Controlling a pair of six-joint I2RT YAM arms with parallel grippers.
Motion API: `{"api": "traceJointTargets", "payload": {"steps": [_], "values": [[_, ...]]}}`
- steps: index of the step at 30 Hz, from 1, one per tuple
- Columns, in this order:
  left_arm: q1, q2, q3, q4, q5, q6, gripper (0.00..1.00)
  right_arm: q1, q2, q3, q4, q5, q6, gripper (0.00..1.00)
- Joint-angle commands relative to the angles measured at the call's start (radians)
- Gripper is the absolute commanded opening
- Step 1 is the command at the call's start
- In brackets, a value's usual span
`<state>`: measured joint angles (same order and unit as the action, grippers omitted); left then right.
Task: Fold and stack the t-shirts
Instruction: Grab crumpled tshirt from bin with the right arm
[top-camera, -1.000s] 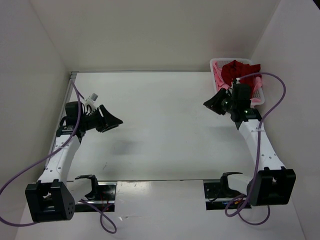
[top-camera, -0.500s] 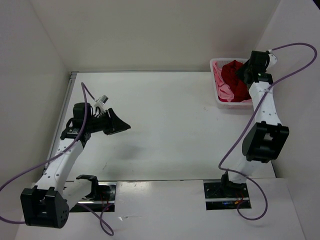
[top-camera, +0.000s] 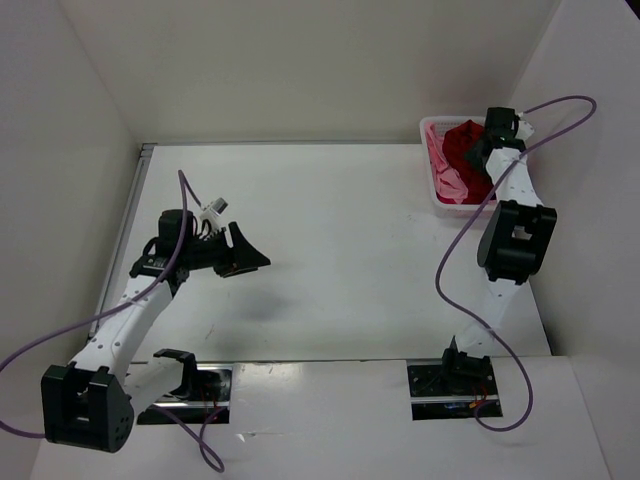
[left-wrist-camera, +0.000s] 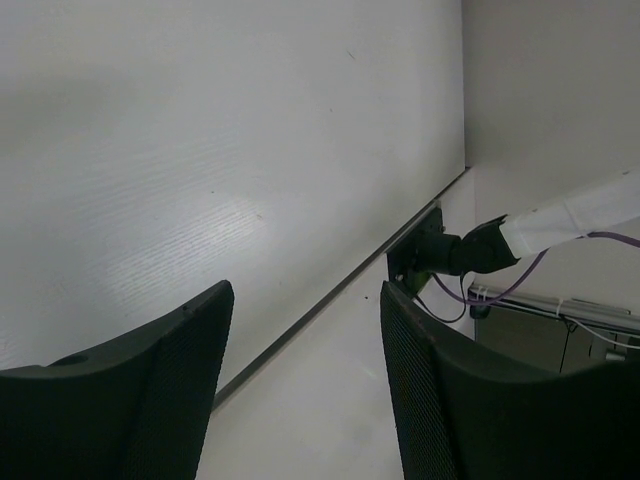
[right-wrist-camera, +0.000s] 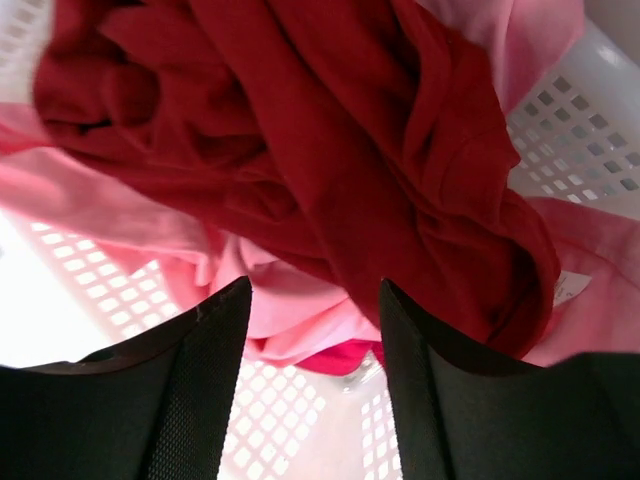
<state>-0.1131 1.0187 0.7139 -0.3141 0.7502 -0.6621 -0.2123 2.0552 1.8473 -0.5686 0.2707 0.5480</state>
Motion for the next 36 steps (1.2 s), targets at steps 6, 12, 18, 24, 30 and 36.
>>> {"api": "traceJointTargets", "payload": {"steps": [6, 12, 18, 24, 30, 36], "values": [[0.027, 0.014, 0.010, 0.026, -0.012, 0.002, 0.68, -0.004, 0.074, 0.084, -0.020, 0.110, -0.063, 0.56], [0.027, 0.023, 0.019, 0.026, -0.012, 0.002, 0.67, -0.004, 0.132, 0.128, -0.043, 0.124, -0.106, 0.52], [0.036, 0.032, 0.019, 0.026, -0.012, 0.002, 0.63, -0.004, 0.131, 0.162, -0.043, 0.113, -0.106, 0.12], [0.036, 0.032, 0.028, 0.035, -0.032, 0.002, 0.57, 0.007, -0.021, 0.109, 0.004, 0.079, -0.097, 0.00], [0.036, 0.075, 0.093, 0.084, -0.080, -0.033, 0.56, 0.120, -0.367, 0.099, 0.024, -0.043, -0.063, 0.00], [0.036, 0.112, 0.159, 0.102, -0.141, -0.073, 0.56, 0.214, -0.470, 0.335, 0.107, -0.474, 0.128, 0.00]]}}
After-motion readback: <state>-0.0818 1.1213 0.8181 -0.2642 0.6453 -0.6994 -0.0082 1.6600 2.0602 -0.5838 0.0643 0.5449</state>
